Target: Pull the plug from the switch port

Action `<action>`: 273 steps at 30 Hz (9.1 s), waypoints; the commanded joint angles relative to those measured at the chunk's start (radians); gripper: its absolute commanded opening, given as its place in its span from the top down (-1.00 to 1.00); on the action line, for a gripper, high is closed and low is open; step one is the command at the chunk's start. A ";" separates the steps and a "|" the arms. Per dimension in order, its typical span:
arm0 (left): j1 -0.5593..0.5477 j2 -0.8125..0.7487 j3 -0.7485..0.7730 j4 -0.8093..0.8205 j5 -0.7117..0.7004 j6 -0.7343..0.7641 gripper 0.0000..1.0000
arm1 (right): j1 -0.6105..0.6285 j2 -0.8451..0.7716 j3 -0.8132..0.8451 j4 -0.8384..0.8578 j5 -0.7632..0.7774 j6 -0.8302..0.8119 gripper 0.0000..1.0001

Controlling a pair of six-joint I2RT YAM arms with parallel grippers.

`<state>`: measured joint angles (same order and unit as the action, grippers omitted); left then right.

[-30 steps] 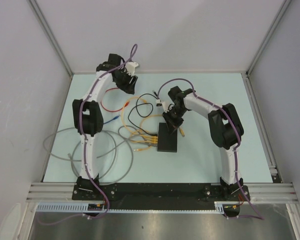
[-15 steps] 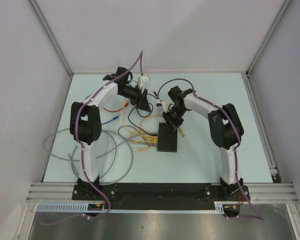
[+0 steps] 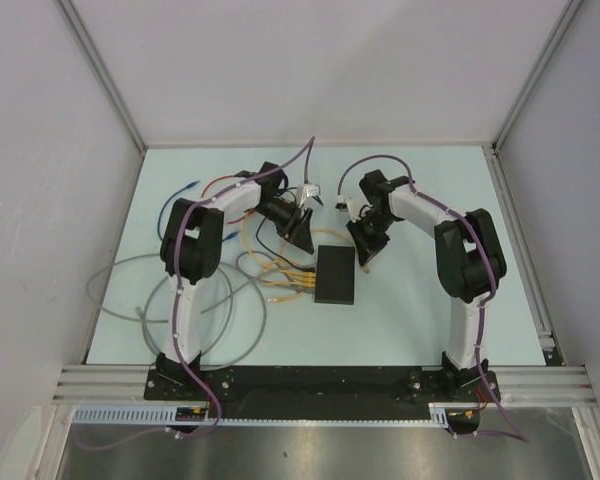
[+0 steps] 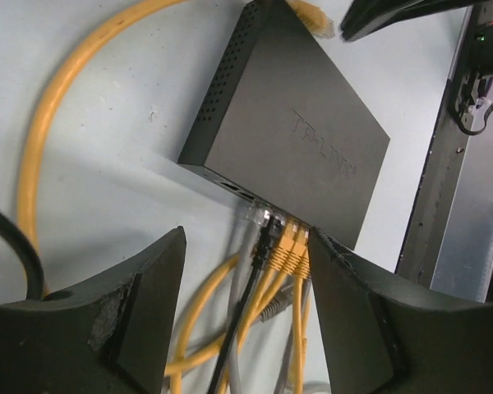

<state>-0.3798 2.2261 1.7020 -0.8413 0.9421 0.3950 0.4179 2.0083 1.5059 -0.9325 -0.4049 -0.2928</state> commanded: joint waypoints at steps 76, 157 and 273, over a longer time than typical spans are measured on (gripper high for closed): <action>0.048 0.147 0.007 -0.070 0.107 -0.027 0.17 | 0.140 0.188 0.073 0.155 -0.018 0.001 1.00; 0.033 0.270 0.171 -0.269 0.064 0.111 0.73 | 0.167 0.167 0.047 0.179 0.029 -0.006 1.00; 0.117 -0.559 -0.574 -0.025 -0.758 0.370 -0.31 | 0.168 0.172 0.019 0.208 0.074 -0.017 1.00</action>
<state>-0.2661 1.6588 1.1488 -0.9222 0.2932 0.7341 0.5854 2.0991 1.5898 -0.6624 -0.4568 -0.2813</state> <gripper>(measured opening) 0.675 0.009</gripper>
